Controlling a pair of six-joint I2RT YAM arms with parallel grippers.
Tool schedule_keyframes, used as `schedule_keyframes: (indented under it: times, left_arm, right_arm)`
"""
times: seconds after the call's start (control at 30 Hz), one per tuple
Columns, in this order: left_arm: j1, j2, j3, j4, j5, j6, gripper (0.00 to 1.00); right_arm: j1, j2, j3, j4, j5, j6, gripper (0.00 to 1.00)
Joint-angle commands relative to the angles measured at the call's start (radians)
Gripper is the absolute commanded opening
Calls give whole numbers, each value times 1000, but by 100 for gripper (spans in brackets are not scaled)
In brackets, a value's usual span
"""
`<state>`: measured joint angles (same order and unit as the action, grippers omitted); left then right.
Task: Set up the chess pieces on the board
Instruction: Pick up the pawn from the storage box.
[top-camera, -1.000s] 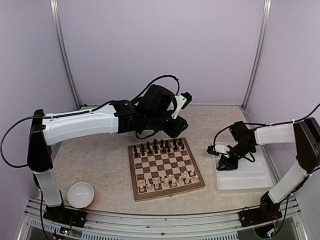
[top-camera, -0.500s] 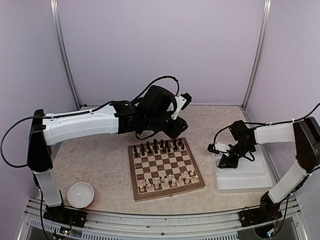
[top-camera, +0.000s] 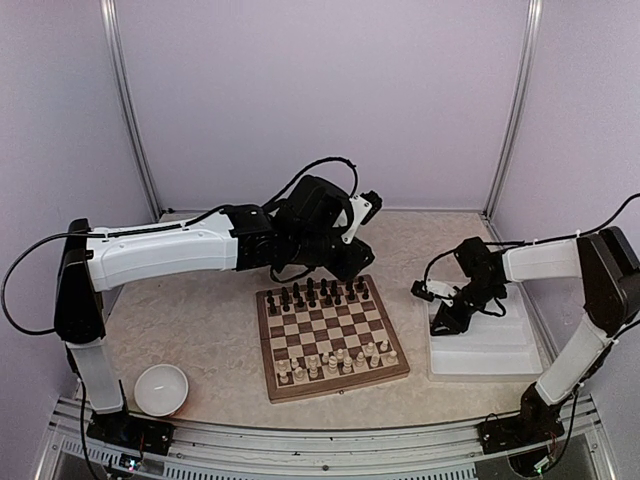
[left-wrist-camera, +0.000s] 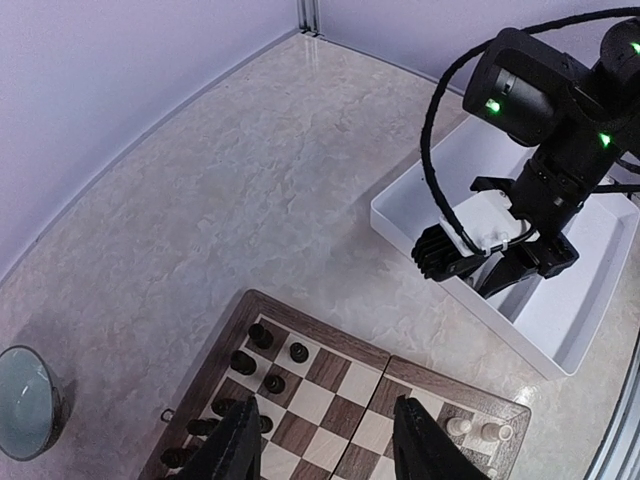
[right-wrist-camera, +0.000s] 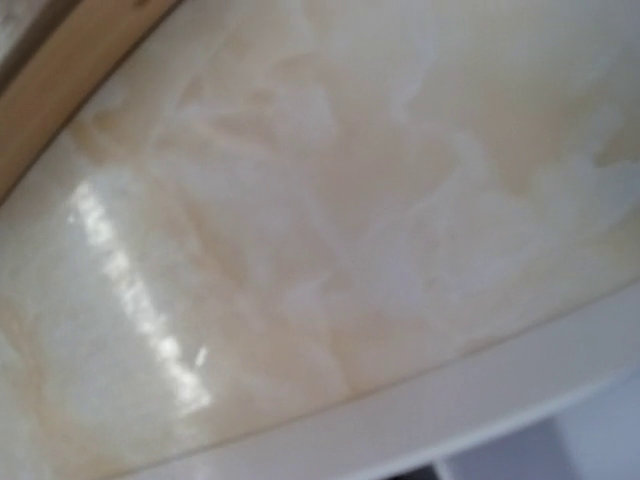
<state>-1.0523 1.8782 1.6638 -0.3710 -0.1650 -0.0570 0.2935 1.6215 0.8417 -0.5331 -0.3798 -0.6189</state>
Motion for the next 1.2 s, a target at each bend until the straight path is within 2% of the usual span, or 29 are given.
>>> schedule_keyframes:
  times: [0.0, 0.23, 0.5, 0.77, 0.93, 1.17]
  left_arm:
    - [4, -28, -9, 7, 4, -18, 45]
    - [4, -27, -15, 10, 9, -24, 46]
    - [0, -32, -28, 21, 31, -41, 45]
    - [2, -43, -52, 99, 145, -117, 46]
    - [5, -20, -51, 183, 292, -220, 46]
    - [25, 27, -80, 347, 485, -385, 46]
  right_arm:
    - [4, 34, 27, 26, 53, 69, 28]
    - [4, 13, -6, 40, 156, 94, 20]
    - [4, -74, -28, 22, 157, 82, 11]
    - [3, -283, -20, -52, -7, 22, 7]
    - [8, -404, 18, -94, -217, -30, 8]
    - [71, -432, 106, -141, -339, -64, 9]
